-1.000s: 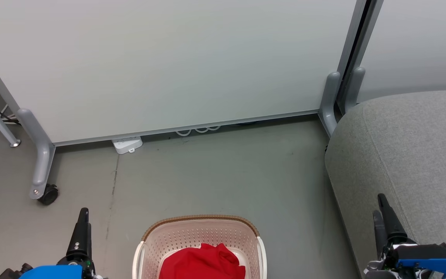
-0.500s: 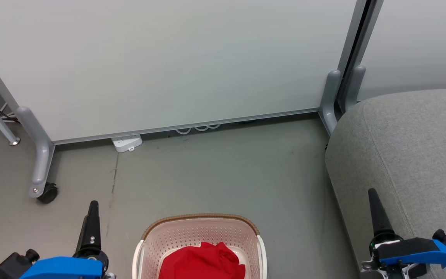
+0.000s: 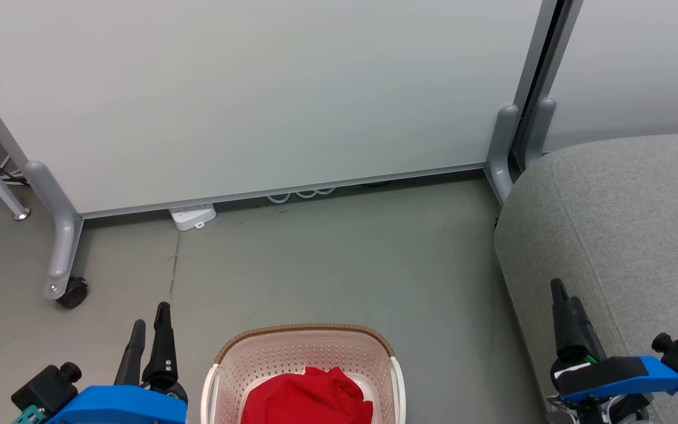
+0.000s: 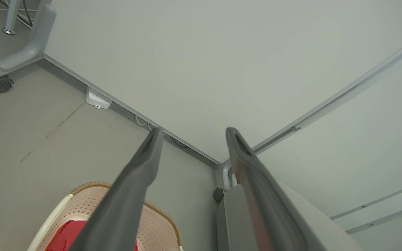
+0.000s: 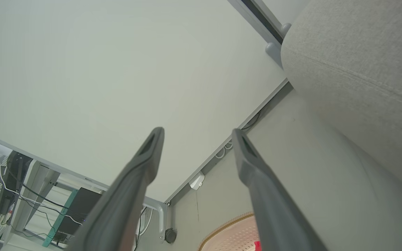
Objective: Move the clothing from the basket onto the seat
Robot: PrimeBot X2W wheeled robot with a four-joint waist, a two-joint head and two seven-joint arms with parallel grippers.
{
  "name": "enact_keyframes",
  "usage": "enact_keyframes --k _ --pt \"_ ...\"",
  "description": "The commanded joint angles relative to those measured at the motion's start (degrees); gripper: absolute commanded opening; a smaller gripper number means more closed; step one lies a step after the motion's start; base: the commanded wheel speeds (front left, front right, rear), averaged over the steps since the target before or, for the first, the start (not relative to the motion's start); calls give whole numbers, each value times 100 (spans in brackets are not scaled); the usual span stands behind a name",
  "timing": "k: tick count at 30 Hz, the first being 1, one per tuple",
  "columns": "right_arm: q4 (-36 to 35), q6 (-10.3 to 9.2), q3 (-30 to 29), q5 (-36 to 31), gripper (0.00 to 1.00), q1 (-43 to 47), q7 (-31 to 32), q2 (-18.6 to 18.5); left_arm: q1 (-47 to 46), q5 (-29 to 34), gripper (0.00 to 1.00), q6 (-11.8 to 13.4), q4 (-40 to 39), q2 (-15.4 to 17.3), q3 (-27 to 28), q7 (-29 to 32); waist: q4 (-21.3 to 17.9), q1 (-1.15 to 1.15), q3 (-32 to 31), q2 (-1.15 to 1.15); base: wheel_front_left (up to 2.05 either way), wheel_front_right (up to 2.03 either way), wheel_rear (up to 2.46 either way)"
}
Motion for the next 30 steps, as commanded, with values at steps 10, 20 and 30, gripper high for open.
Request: enact_keyframes --k 10,20,30 --pt "-177 0 82 -943 100 -161 -103 -22 -175 925 100 61 -81 53 -108 -216 3 0 13 0 0 0 0" --pt "-228 0 120 -1648 100 -170 -184 -25 -195 1600 100 91 -81 57 -192 -378 2 0 28 0 0 0 0" --pt "-259 0 121 -2333 100 -151 -237 -27 -212 2144 100 91 -39 56 -270 -531 5 0 41 0 0 0 0"
